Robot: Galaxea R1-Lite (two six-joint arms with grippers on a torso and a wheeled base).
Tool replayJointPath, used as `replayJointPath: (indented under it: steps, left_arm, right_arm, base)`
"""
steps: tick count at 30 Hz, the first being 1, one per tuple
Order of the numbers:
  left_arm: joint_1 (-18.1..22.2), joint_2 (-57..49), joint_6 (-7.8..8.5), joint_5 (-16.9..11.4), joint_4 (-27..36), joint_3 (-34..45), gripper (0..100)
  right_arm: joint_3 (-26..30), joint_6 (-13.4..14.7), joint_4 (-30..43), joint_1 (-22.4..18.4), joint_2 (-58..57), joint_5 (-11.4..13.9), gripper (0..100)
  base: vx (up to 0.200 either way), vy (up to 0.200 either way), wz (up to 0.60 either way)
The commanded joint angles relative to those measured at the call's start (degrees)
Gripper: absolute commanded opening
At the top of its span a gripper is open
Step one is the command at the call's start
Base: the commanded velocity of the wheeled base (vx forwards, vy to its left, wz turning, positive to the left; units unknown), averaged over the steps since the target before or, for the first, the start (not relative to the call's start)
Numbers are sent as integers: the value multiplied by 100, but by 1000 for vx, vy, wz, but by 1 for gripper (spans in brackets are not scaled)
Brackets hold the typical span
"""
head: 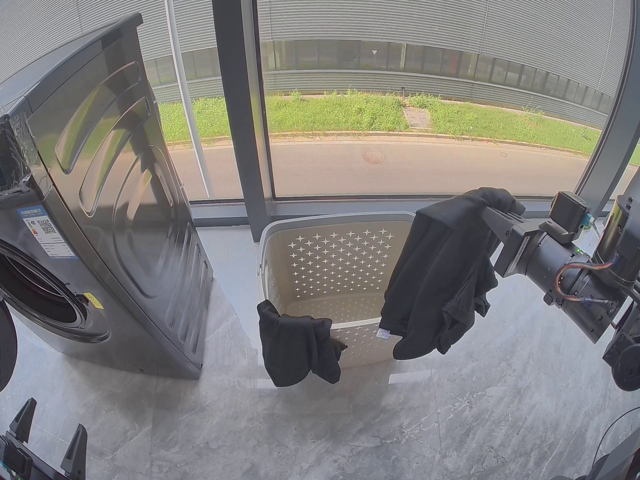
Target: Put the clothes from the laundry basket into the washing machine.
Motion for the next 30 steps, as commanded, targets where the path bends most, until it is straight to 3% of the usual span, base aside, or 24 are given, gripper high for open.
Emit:
replayJointPath:
  steps: [1,30]
  left_arm:
    - [0,-93,-2,0,-1,84,100]
    - [0,-93,-19,0,-1,84,100]
  right_arm:
    - [32,-6,-33,1,2,3,0]
    - [120,-41,-33,54,20,-40,0]
  base:
    - [0,200,0]
    - [0,200,0]
